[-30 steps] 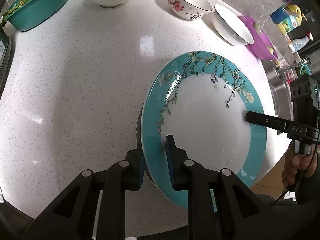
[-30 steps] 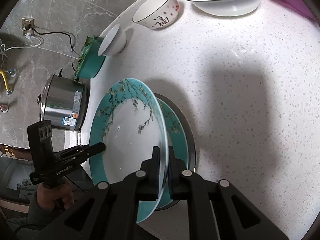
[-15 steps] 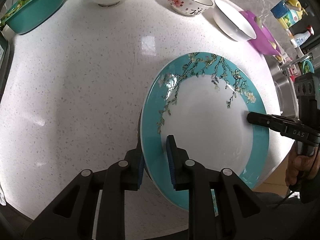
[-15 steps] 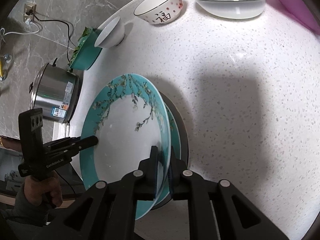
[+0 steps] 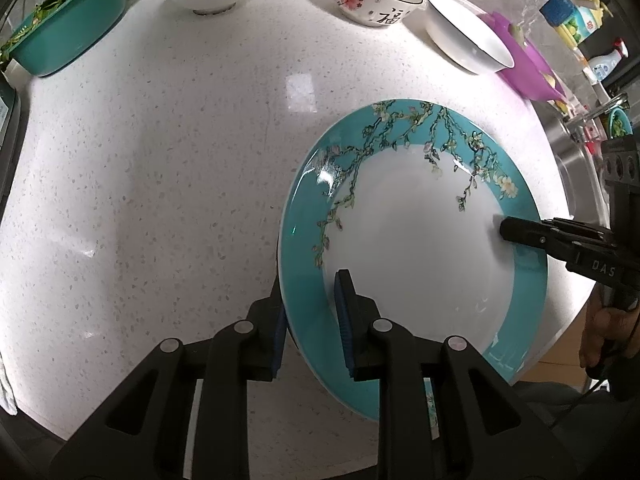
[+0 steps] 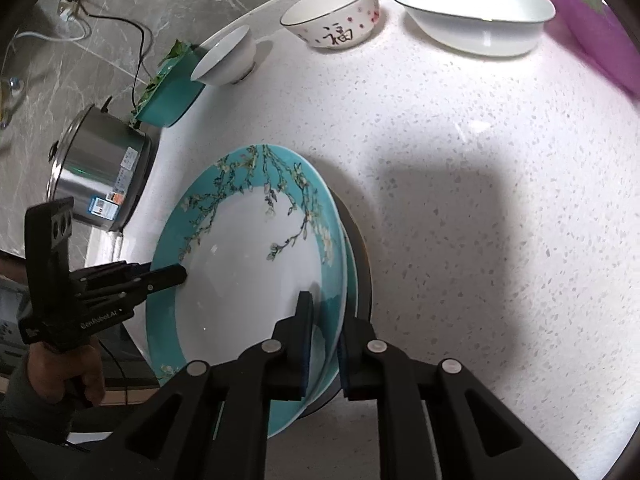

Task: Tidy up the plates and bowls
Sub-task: 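Carry the teal plate with both grippers and lower it onto the teal plate stack, then open both grippers and pull them off the teal plate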

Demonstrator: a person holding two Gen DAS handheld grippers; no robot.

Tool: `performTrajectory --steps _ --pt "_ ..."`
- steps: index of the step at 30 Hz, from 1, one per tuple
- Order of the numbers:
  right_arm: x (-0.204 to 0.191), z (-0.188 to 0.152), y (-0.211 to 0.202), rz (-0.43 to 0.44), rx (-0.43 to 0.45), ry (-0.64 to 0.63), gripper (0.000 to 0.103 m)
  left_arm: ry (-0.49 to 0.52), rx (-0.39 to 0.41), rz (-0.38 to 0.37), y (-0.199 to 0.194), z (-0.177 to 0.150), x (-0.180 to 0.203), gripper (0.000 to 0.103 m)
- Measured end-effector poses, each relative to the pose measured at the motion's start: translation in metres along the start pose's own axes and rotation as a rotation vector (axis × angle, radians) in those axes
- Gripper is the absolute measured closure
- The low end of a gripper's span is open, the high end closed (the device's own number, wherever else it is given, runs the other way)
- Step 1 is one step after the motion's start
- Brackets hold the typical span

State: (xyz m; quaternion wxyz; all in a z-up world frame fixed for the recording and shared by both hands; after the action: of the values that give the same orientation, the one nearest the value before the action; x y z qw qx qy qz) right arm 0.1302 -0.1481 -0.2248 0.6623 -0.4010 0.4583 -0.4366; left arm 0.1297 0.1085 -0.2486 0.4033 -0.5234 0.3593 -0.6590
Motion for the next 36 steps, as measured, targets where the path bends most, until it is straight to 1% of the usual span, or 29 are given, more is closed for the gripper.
performTrajectory --steps 4,8,10,11,16,21,23,28,29,30,31,32,33,35,36 --pt "-0.009 0.001 -0.004 -0.071 0.022 -0.059 0.087 0.006 0.0 0.005 0.002 0.0 0.001 0.082" --pt "-0.018 0.001 -0.005 -0.137 0.047 -0.113 0.084 0.029 -0.002 0.027 0.004 0.003 0.003 0.082" --pt "-0.023 0.0 -0.004 -0.203 0.06 -0.152 0.082 0.041 -0.006 0.028 0.006 0.003 0.005 0.082" --pt "-0.025 0.0 -0.003 -0.221 0.062 -0.162 0.08 0.047 -0.005 0.034 0.007 0.003 0.006 0.082" --pt "-0.02 -0.002 0.003 -0.216 0.042 -0.139 0.079 0.051 -0.004 0.031 0.008 0.003 0.004 0.082" --pt "-0.02 -0.002 0.002 -0.229 0.052 -0.143 0.079 0.054 -0.007 0.033 0.007 0.003 0.003 0.082" --pt "-0.022 -0.003 0.003 -0.246 0.054 -0.154 0.078 0.05 -0.003 0.033 0.006 0.001 0.002 0.082" --pt "-0.024 -0.004 0.003 -0.257 0.059 -0.156 0.075 0.034 0.008 0.018 0.006 0.001 0.0 0.081" --pt "-0.024 -0.003 0.003 -0.259 0.058 -0.154 0.073 0.026 0.014 0.011 0.005 0.001 0.0 0.077" --pt "-0.024 -0.003 0.003 -0.254 0.056 -0.148 0.066 0.022 0.018 0.009 0.004 0.001 -0.001 0.06" --pt "-0.024 -0.003 0.003 -0.255 0.058 -0.144 0.062 0.017 0.023 0.012 0.003 0.001 -0.002 0.042" --pt "-0.024 -0.003 0.002 -0.257 0.063 -0.138 0.052 0.011 0.035 0.011 0.001 0.001 -0.003 0.01" --pt "-0.023 -0.003 0.001 -0.258 0.068 -0.131 0.042 0.007 0.049 0.002 -0.002 0.001 -0.004 0.001" --pt "-0.021 -0.003 -0.006 -0.257 0.087 -0.105 0.032 -0.001 0.072 -0.01 -0.009 0.001 -0.006 0.0" --pt "-0.019 -0.002 -0.008 -0.258 0.094 -0.096 0.029 -0.004 0.075 -0.007 -0.012 0.001 -0.008 0.0"
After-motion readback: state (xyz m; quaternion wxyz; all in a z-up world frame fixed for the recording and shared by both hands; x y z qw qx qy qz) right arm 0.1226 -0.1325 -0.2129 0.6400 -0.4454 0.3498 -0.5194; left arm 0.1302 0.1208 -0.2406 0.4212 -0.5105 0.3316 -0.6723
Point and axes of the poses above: each gripper's, at about its wrist camera, not at the fingertips, and y roughly the way its jaws point, x to its right, z to its top, the point moved 2 cm from there along y, roughly the way its jaws point, and after that the axes turned 12 degrees about -z, right-handed, at the moved point
